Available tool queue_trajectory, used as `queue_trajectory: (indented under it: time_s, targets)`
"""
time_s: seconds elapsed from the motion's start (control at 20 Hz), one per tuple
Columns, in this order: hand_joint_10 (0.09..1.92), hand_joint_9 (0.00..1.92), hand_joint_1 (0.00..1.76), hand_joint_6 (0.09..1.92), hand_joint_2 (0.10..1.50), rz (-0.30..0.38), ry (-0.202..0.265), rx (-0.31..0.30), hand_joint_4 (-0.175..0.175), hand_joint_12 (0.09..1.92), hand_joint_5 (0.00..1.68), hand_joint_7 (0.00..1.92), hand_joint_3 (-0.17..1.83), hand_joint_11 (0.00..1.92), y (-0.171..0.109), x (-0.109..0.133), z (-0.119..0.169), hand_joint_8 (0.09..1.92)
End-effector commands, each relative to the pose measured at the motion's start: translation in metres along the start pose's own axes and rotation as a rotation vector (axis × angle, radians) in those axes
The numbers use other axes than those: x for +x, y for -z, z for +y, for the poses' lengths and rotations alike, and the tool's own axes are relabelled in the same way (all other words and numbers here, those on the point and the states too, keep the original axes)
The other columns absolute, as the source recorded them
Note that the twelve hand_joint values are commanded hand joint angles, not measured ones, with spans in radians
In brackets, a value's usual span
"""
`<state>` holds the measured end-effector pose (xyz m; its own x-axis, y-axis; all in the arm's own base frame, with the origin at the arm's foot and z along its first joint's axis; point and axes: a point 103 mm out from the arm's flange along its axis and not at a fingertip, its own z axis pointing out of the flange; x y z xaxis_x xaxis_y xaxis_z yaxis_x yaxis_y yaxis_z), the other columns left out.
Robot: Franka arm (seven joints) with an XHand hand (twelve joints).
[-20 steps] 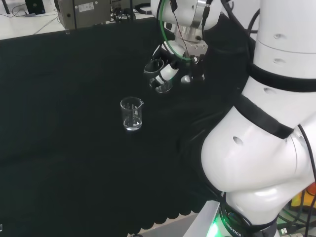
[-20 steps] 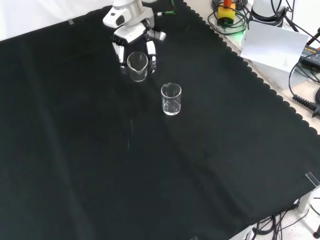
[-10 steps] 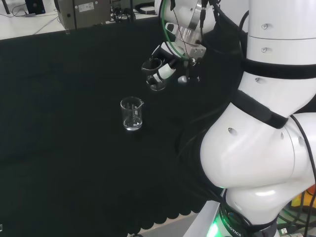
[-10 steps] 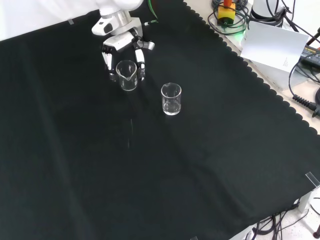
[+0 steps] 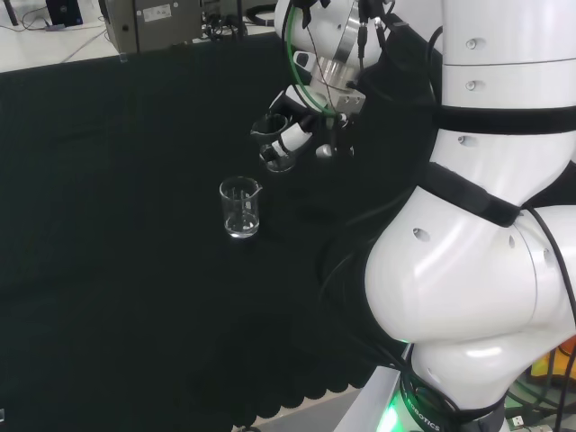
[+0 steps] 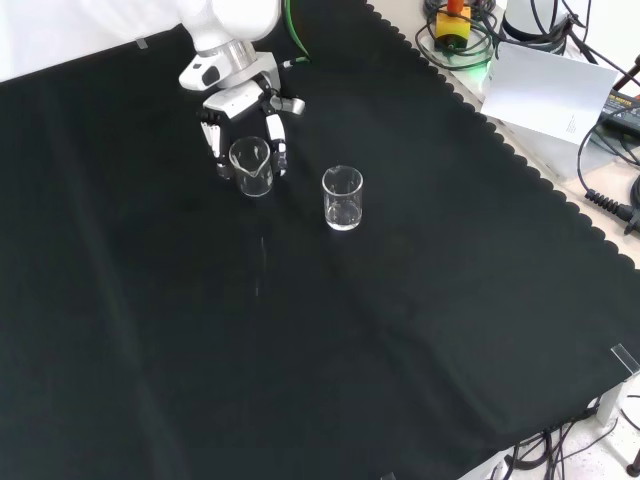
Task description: Place the beaker back on the table.
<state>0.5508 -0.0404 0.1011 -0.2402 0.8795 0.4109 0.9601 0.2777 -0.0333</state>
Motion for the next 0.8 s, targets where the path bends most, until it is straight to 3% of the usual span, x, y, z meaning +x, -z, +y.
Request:
queue_trajectory:
  time_s: [0.05, 0.8]
  targets:
    - [0.09, 1.70, 1.31, 0.65, 0.71, 0.016, 0.005, -0.008, -0.175, 0.56, 1.25, 1.31, 0.56, 1.43, -0.010, -0.001, 0.004, 0.61]
    - [0.09, 1.64, 1.30, 0.66, 0.78, 0.056, 0.005, -0.015, -0.175, 0.59, 1.22, 1.27, 0.45, 1.39, -0.024, -0.005, 0.006, 0.63]
